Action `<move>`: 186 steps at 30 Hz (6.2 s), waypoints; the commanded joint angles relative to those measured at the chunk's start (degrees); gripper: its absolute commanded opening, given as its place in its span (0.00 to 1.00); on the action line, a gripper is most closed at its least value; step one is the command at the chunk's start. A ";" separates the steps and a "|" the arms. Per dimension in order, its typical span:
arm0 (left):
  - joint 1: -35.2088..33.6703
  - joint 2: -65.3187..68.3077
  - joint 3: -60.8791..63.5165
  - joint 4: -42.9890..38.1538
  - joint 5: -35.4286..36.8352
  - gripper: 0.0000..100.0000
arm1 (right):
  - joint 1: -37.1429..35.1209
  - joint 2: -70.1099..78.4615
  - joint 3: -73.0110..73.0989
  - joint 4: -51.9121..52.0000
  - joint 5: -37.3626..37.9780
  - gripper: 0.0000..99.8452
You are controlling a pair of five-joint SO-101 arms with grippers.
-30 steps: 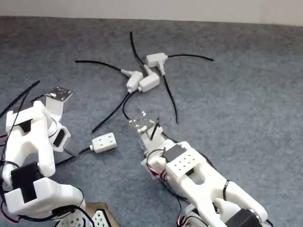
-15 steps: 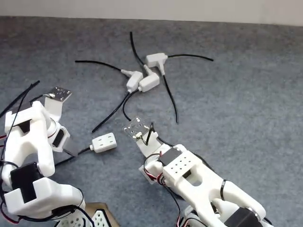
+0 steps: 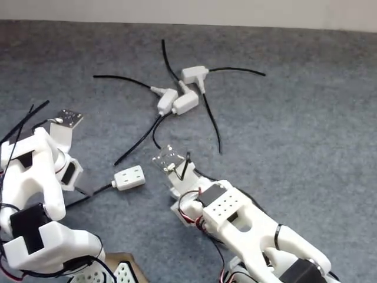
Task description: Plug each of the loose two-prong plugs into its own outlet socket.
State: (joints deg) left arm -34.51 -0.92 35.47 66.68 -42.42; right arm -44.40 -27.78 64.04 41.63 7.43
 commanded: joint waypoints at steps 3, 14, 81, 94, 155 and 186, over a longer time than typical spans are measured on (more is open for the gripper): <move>-2.42 -0.40 -0.13 -0.44 -2.55 0.29 | 4.97 0.13 -0.75 3.47 0.70 0.01; -1.71 -7.60 0.75 -8.53 7.30 0.29 | 3.65 0.22 -24.57 24.57 -0.53 0.01; -3.03 -14.99 9.63 -9.49 -0.18 0.29 | 2.51 17.19 -15.52 13.76 -1.49 0.11; -3.03 -14.99 9.54 -9.49 -0.18 0.29 | 2.42 17.80 -16.04 8.04 -1.76 0.01; 34.77 -102.02 50.68 -25.58 19.16 0.29 | -6.73 -9.19 -7.43 -6.20 -18.29 0.01; 34.33 -102.29 61.58 -27.52 18.90 0.29 | -5.67 -19.82 -15.96 4.35 -11.96 0.01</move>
State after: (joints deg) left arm -0.22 -103.60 96.04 39.87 -23.43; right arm -51.25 -41.49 52.35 45.32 -6.11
